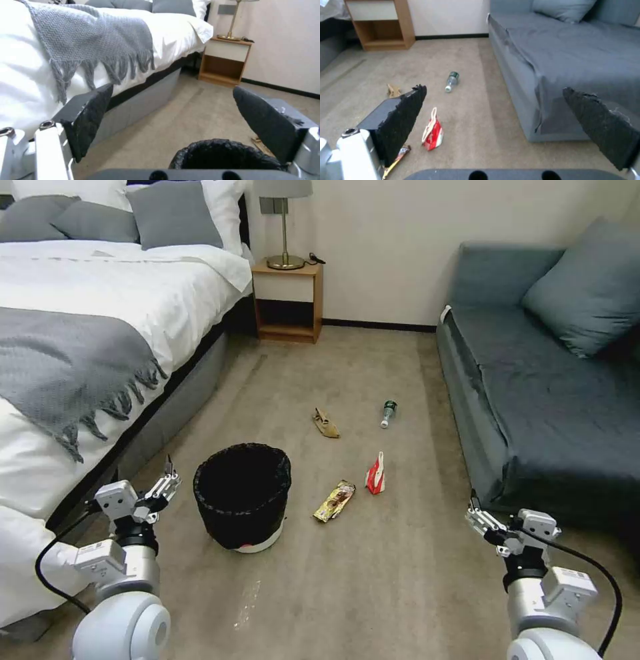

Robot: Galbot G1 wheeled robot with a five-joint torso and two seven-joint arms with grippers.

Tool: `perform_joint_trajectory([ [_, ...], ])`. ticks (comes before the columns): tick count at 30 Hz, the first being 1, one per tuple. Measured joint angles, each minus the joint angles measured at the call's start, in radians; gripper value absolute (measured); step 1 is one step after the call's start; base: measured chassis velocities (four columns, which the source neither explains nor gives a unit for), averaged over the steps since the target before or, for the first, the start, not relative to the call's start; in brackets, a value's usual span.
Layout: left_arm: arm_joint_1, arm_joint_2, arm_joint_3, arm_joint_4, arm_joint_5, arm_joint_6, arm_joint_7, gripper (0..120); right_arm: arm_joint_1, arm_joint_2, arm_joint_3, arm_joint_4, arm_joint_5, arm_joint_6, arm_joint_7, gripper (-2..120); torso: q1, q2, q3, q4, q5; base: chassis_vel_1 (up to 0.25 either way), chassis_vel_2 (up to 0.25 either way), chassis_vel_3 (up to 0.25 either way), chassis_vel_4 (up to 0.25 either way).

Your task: Pick up the trash bin, then pick up the garbage on the floor and place it into the trash bin.

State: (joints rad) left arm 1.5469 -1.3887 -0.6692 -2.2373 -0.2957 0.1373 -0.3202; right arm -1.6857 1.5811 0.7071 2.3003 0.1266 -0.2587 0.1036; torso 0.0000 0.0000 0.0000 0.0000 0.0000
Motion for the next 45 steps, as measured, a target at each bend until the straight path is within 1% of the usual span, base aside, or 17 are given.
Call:
perform_joint_trajectory([
  [7, -0.005, 0.007, -0.001, 0.021, 0.006, 0.001, 0.004, 90, 0.006, 0.000, -0.010, -0.026, -0.007, 0.013, 0.000, 100, 0.000, 0.000, 0.000, 0.0000, 0.0000, 0.000, 0.000, 0.000, 0.000],
  [11, -0.022, 0.033, -0.004, 0.032, -0.010, 0.025, 0.000, 90, 0.007, -0.002, -0.014, -0.038, -0.011, 0.024, -0.002, 100, 0.000, 0.000, 0.000, 0.0000, -0.0001, 0.000, 0.000, 0.000, 0.000],
  [13, -0.043, 0.066, -0.012, 0.033, -0.043, 0.050, -0.012, 89, 0.007, -0.005, -0.014, -0.042, -0.013, 0.030, -0.003, 100, 0.000, 0.000, 0.000, 0.0000, -0.0001, 0.000, 0.000, 0.000, 0.000],
  [16, -0.059, 0.092, -0.018, 0.032, -0.078, 0.073, -0.026, 88, 0.008, -0.007, -0.013, -0.044, -0.014, 0.033, -0.003, 100, 0.000, 0.000, 0.000, 0.0001, -0.0001, 0.000, 0.000, 0.000, 0.000],
  [19, -0.088, 0.147, -0.022, 0.027, -0.185, 0.147, -0.068, 88, 0.007, -0.011, -0.008, -0.045, -0.013, 0.039, -0.004, 100, 0.000, 0.000, 0.000, 0.0001, -0.0001, 0.000, 0.000, 0.000, 0.000],
  [20, -0.088, 0.147, -0.022, 0.027, -0.185, 0.147, -0.068, 88, 0.007, -0.011, -0.008, -0.045, -0.013, 0.039, -0.004, 100, 0.000, 0.000, 0.000, 0.0001, -0.0001, 0.000, 0.000, 0.000, 0.000],
  [22, -0.109, 0.175, -0.025, 0.039, -0.244, 0.195, -0.096, 88, 0.006, -0.013, -0.005, -0.045, -0.013, 0.042, -0.004, 100, 0.000, 0.000, 0.000, 0.0001, 0.0001, 0.000, 0.000, 0.000, 0.000],
  [23, -0.136, 0.202, -0.029, 0.067, -0.296, 0.235, -0.119, 88, 0.003, -0.013, -0.002, -0.044, -0.012, 0.045, -0.004, 100, 0.000, 0.000, 0.000, 0.0000, -0.0001, 0.000, 0.000, 0.000, 0.000],
  [24, -0.136, 0.202, -0.029, 0.067, -0.296, 0.235, -0.119, 88, 0.003, -0.013, -0.002, -0.044, -0.012, 0.045, -0.004, 100, 0.000, 0.000, 0.000, 0.0000, -0.0001, 0.000, 0.000, 0.000, 0.000],
  [26, -0.183, 0.246, -0.030, 0.115, -0.381, 0.284, -0.147, 88, -0.002, -0.013, 0.004, -0.043, -0.011, 0.049, -0.004, 100, 0.000, 0.000, 0.000, 0.0000, -0.0001, 0.000, 0.000, 0.000, 0.000],
  [27, -0.183, 0.246, -0.030, 0.115, -0.381, 0.284, -0.147, 88, -0.002, -0.013, 0.004, -0.043, -0.011, 0.049, -0.004, 100, 0.000, 0.000, 0.000, 0.0000, -0.0001, 0.000, 0.000, 0.000, 0.000],
  [30, -0.249, 0.282, -0.018, 0.167, -0.480, 0.339, -0.172, 88, -0.007, -0.008, 0.009, -0.039, -0.011, 0.052, -0.004, 100, 0.000, 0.000, 0.000, 0.0002, -0.0003, 0.000, 0.000, 0.000, 0.000],
  [31, -0.249, 0.282, -0.018, 0.167, -0.480, 0.339, -0.172, 88, -0.007, -0.008, 0.009, -0.039, -0.011, 0.052, -0.004, 100, 0.000, 0.000, 0.000, 0.0002, -0.0003, 0.000, 0.000, 0.000, 0.000],
  [34, -0.355, 0.314, 0.016, 0.242, -0.565, 0.384, -0.185, 88, -0.013, 0.003, 0.013, -0.033, -0.015, 0.053, -0.004, 100, 0.000, 0.000, 0.000, 0.0000, -0.0002, 0.000, 0.000, 0.000, 0.000],
  [35, -0.355, 0.314, 0.016, 0.242, -0.565, 0.384, -0.185, 88, -0.013, 0.003, 0.013, -0.033, -0.015, 0.053, -0.004, 100, 0.000, 0.000, 0.000, 0.0000, -0.0002, 0.000, 0.000, 0.000, 0.000],
  [38, -0.418, 0.323, 0.042, 0.299, -0.613, 0.415, -0.192, 88, -0.017, 0.011, 0.018, -0.025, -0.017, 0.053, -0.004, 100, 0.000, 0.000, 0.000, -0.0001, 0.0000, 0.000, 0.000, 0.000, 0.000],
  [45, -0.485, 0.317, 0.076, 0.383, -0.679, 0.464, -0.217, 88, -0.016, 0.024, 0.027, -0.018, -0.019, 0.051, -0.003, 100, 0.000, 0.000, 0.000, 0.0001, -0.0001, 0.000, 0.000, 0.000, 0.000],
])
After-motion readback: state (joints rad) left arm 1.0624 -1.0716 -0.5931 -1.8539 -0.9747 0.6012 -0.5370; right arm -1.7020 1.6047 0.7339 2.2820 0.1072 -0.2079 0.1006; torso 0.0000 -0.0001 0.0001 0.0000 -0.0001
